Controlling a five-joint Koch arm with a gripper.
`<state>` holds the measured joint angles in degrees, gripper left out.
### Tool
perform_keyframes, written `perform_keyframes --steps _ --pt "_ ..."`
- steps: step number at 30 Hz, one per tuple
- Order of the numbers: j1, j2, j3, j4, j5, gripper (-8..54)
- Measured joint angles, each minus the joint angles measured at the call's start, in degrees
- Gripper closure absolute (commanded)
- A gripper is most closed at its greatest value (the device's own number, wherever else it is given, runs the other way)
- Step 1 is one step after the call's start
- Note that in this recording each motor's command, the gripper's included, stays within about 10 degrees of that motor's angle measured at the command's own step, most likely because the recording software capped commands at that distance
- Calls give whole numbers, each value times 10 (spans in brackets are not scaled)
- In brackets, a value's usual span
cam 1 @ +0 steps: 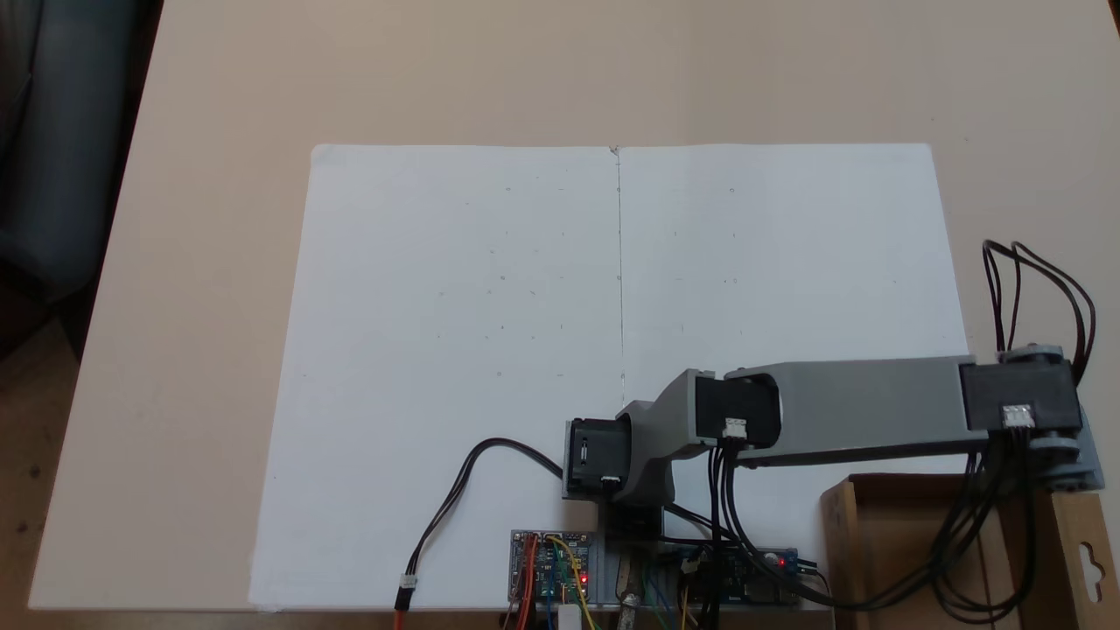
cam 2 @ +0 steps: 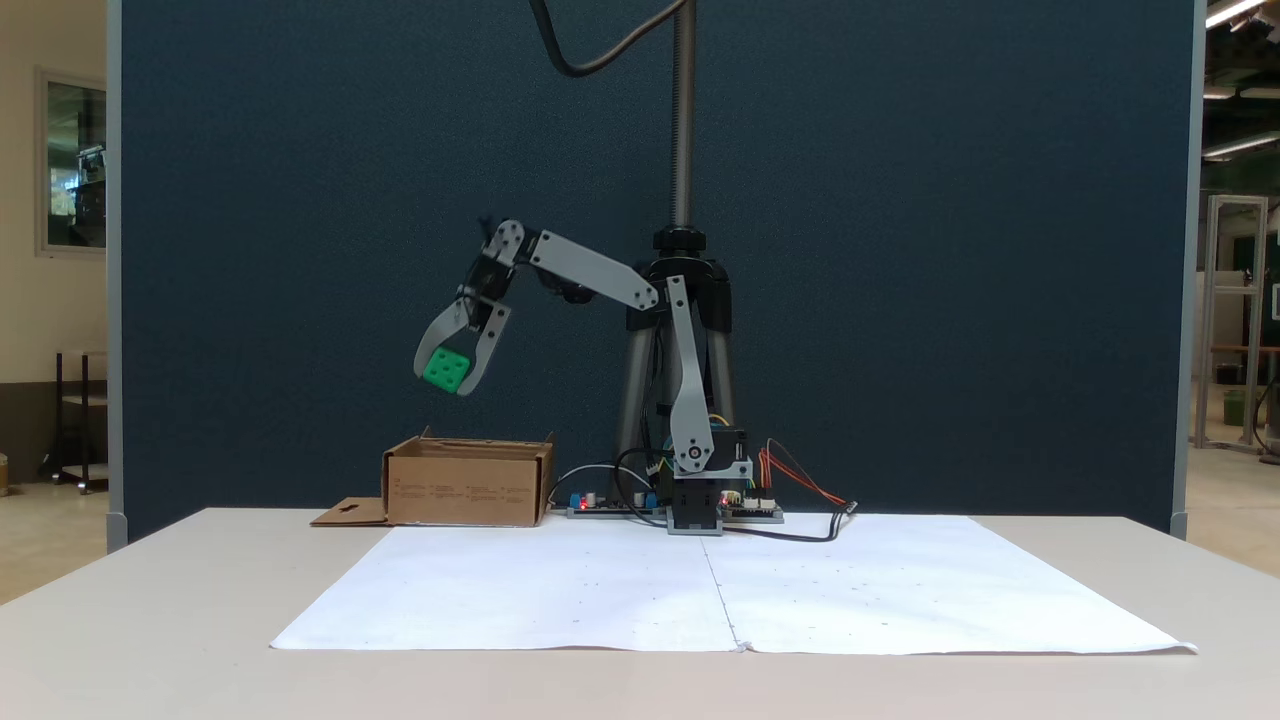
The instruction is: Grasp a green dice and put it in the bin.
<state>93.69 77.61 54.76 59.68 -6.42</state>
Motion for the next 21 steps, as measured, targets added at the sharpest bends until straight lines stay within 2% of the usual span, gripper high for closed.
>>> perform_keyframes --steps 9,21 --pt "68 -92 -21 3 -3 334" --pt "89 -98 -21 61 -26 334"
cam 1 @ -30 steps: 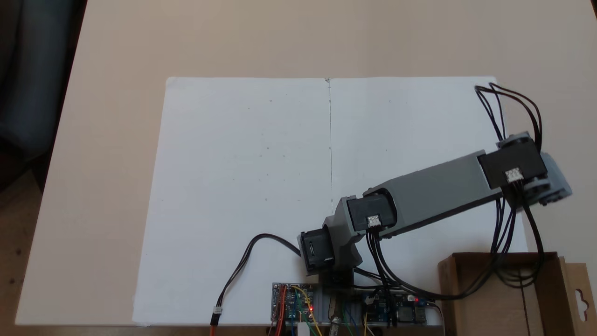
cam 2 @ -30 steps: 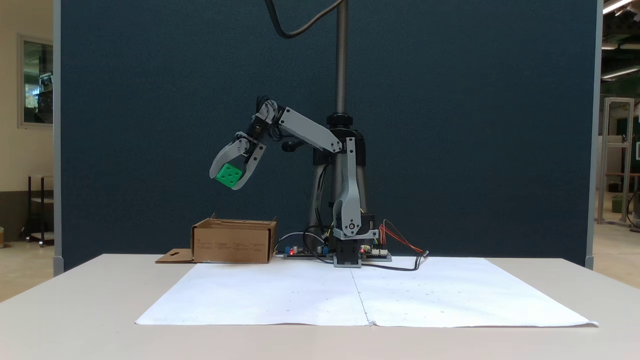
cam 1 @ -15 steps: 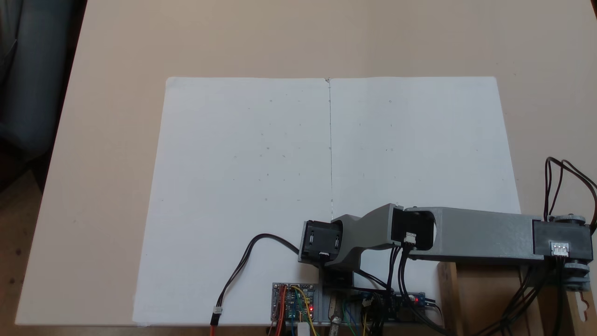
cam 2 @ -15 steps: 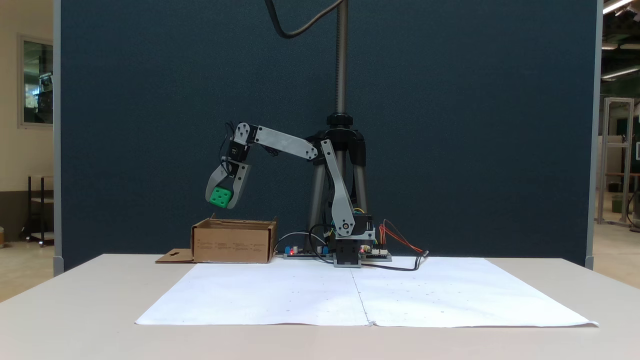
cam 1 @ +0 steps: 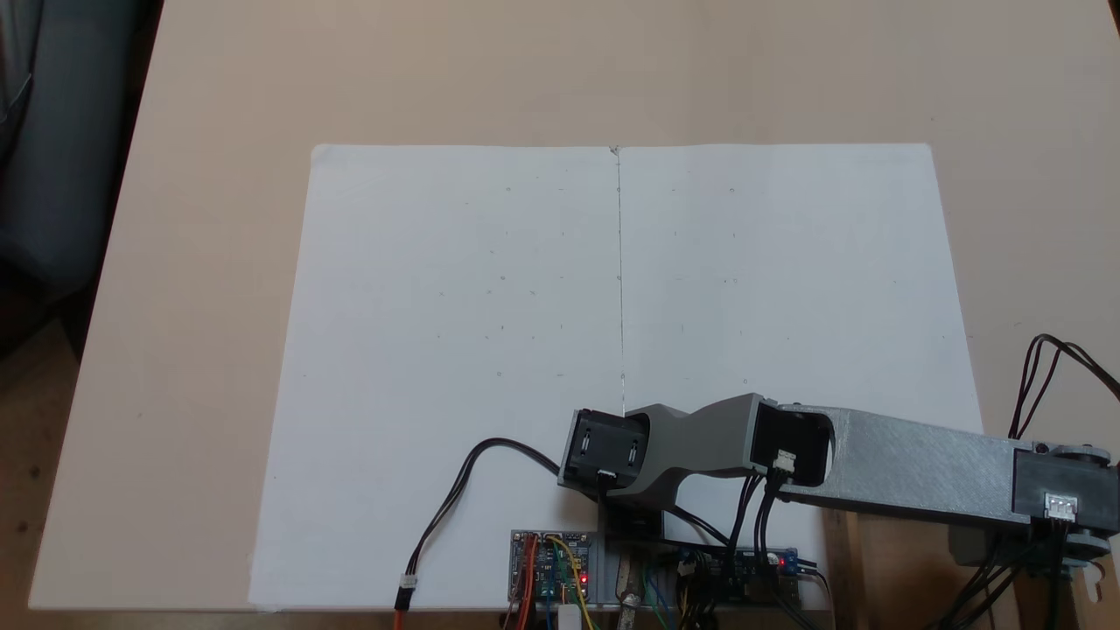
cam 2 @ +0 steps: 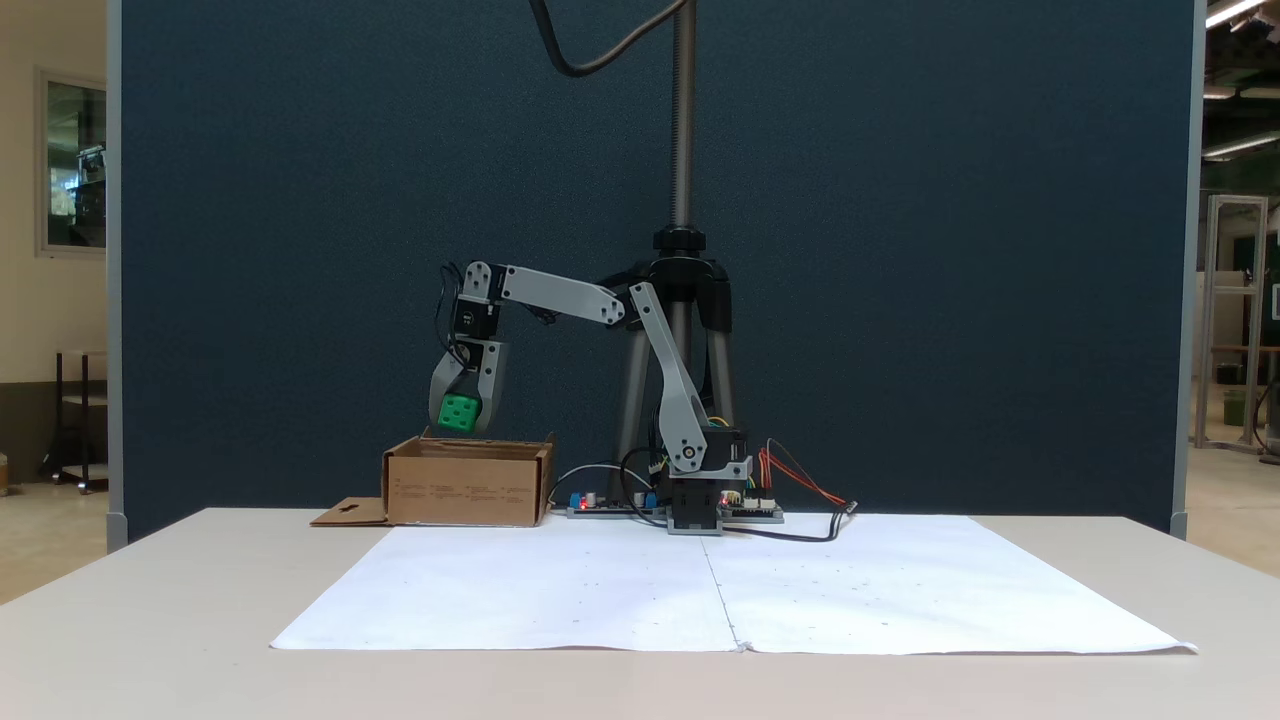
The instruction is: Grasp a green dice and put it in the bin.
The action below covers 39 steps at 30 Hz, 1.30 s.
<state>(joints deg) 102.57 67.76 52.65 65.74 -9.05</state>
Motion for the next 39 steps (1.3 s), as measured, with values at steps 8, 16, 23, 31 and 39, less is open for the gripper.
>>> perform_keyframes --steps 8,16,23,31,39 --pt "9 1 33 -2 -25 334" --pt "14 0 55 -9 -43 29" --pt "6 4 55 -9 -46 11" --pt "-142 130 52 -12 55 17" --pt "-402 215 46 -45 124 17"
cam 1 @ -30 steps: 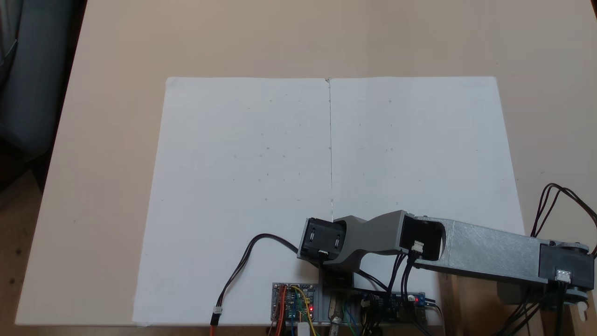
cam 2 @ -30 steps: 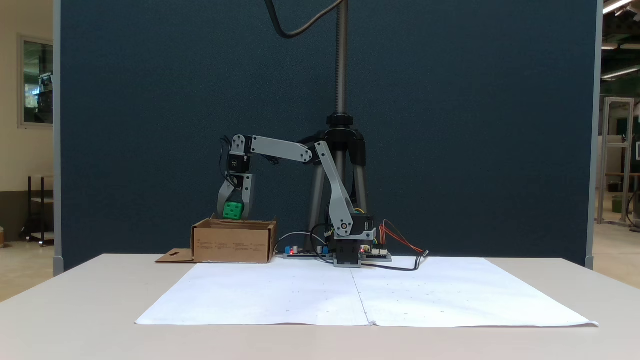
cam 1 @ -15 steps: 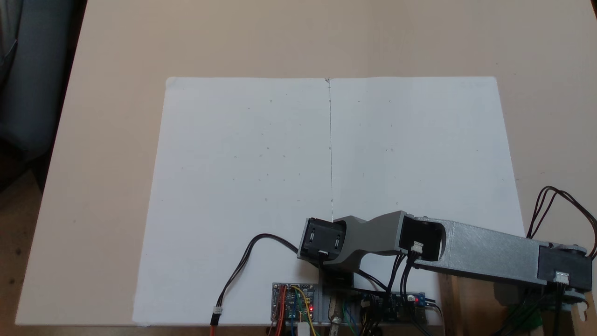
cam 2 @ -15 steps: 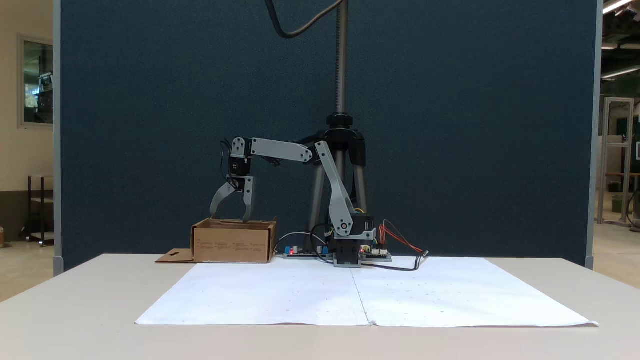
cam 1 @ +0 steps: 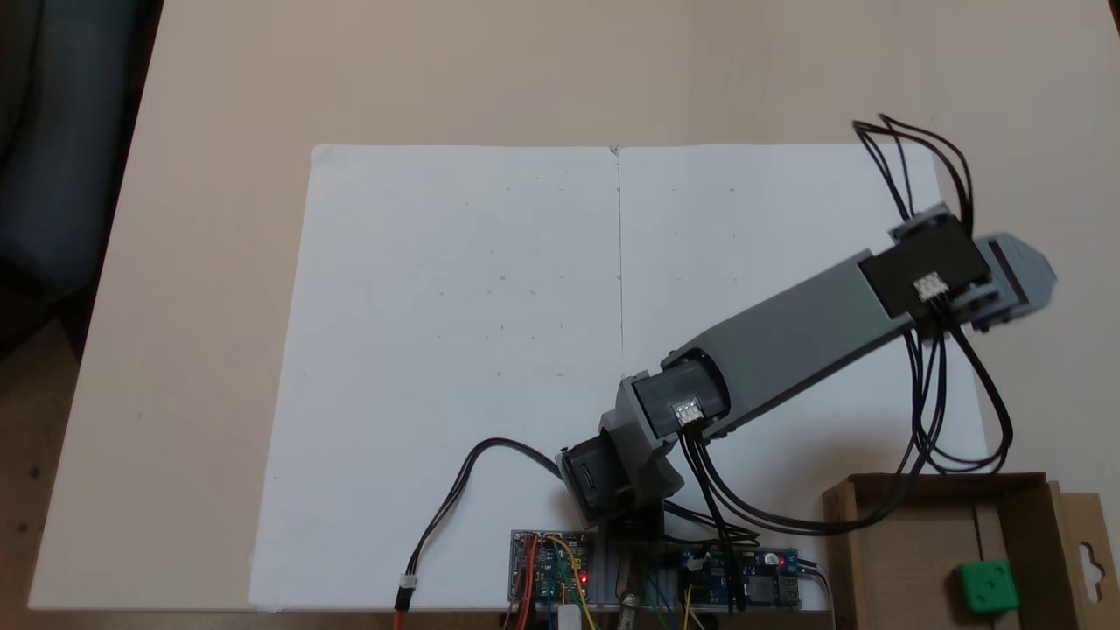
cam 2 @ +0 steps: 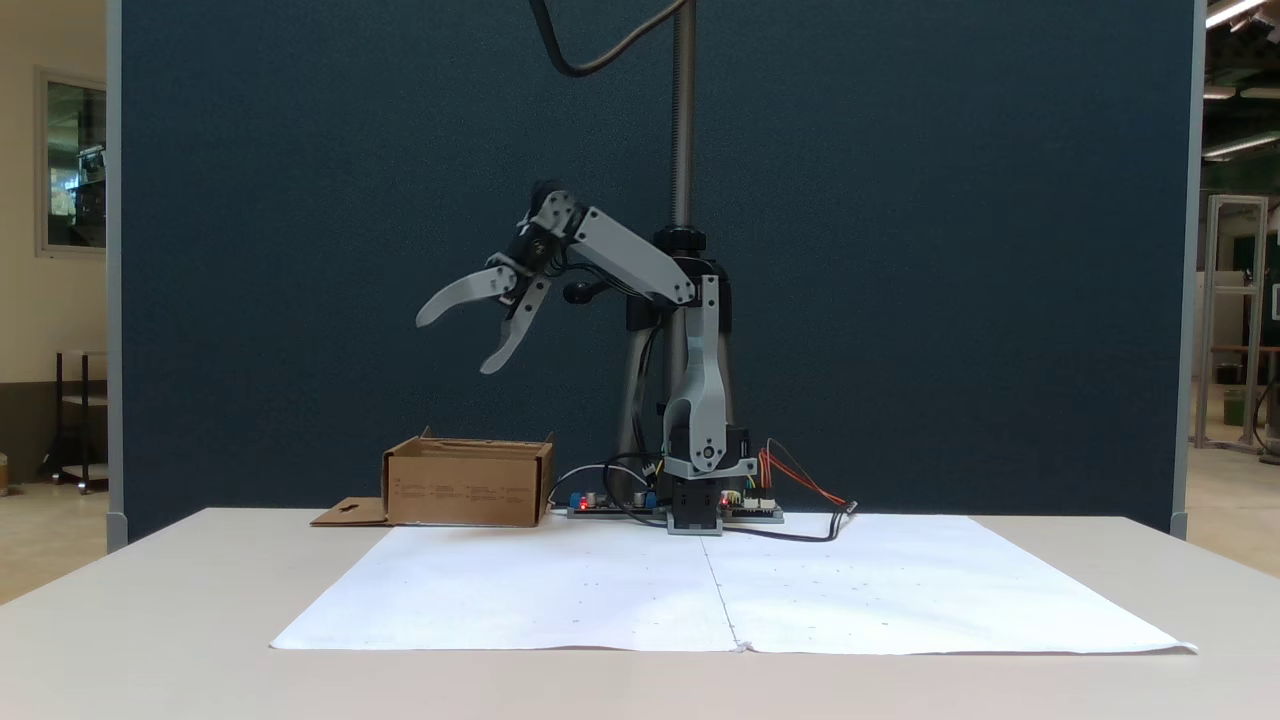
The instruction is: Grasp a green dice and put it in the bin.
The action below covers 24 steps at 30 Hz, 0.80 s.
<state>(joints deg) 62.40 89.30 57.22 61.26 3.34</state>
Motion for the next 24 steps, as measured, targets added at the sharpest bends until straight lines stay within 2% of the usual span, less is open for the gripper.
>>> perform_keyframes --steps 7,14,24 --pt "-245 23 0 -32 3 16" --pt "-443 46 71 -63 3 15" --pt "-575 172 367 -287 0 13"
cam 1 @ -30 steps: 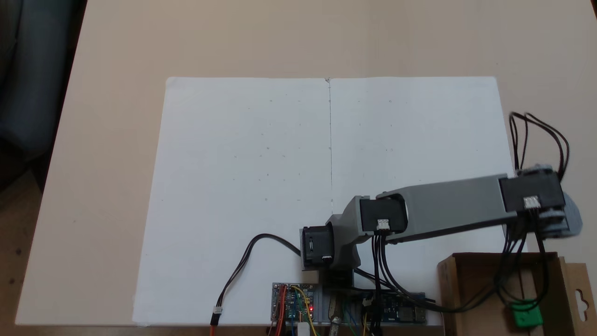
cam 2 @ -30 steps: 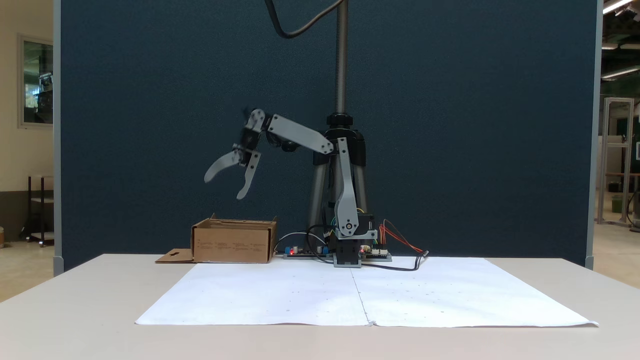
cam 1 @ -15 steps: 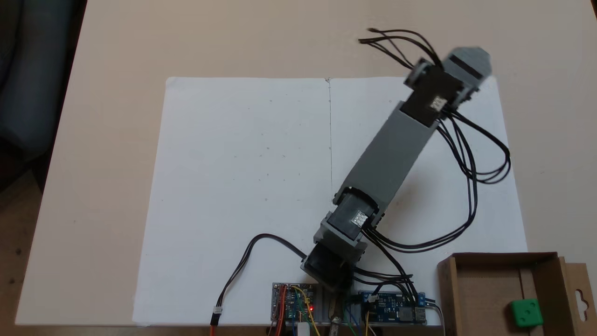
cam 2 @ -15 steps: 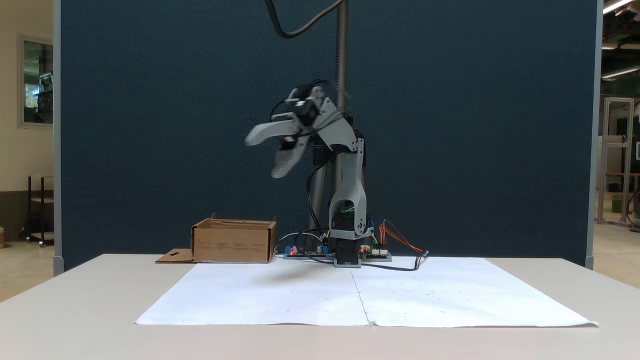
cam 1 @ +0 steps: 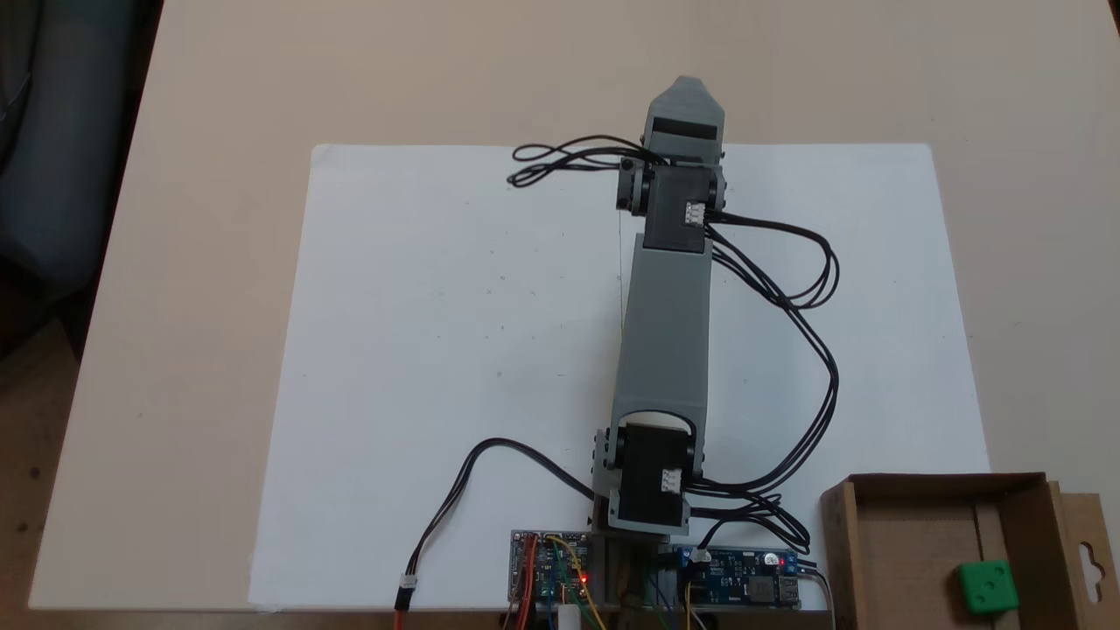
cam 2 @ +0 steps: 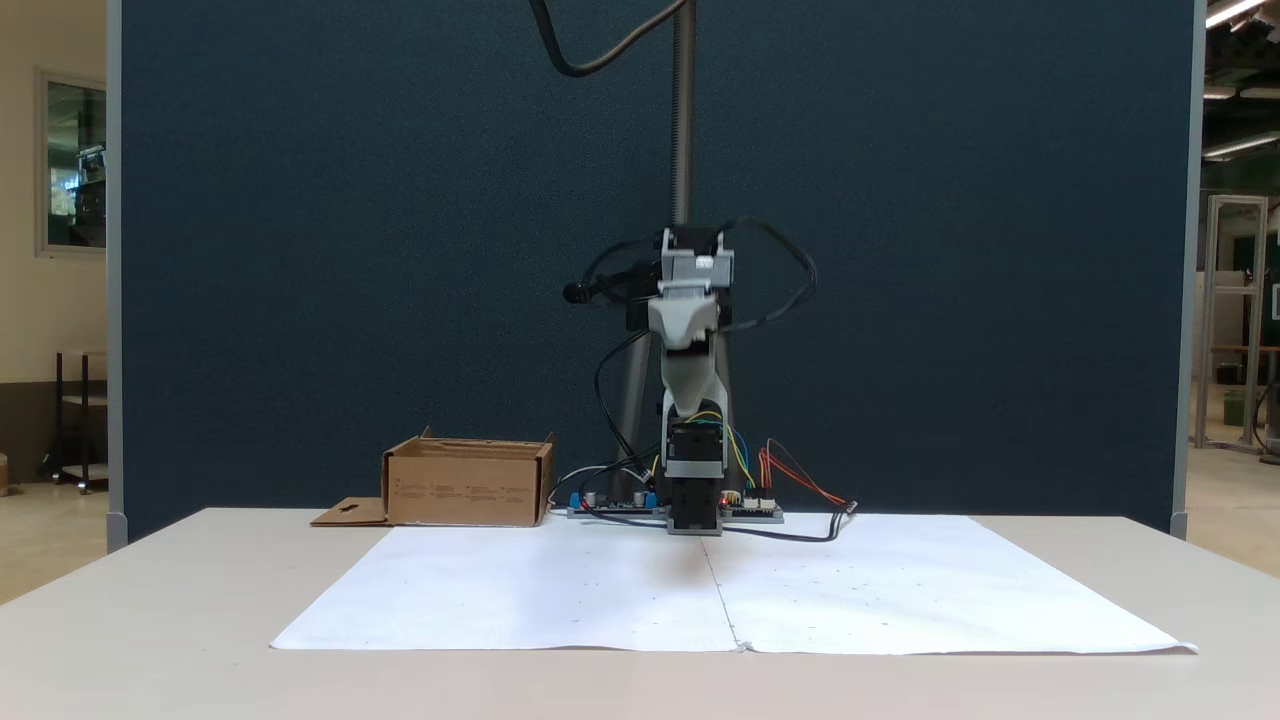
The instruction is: Grasp a green dice and put it in the bin.
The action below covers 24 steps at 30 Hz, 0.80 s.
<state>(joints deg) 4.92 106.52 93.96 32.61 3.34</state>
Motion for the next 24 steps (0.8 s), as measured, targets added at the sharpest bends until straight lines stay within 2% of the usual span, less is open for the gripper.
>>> perform_keyframes --steps 8,19,24 --pt "-23 82 115 -160 0 18" --pt "-36 217 352 -373 0 35" --pt "-36 228 475 -465 0 43"
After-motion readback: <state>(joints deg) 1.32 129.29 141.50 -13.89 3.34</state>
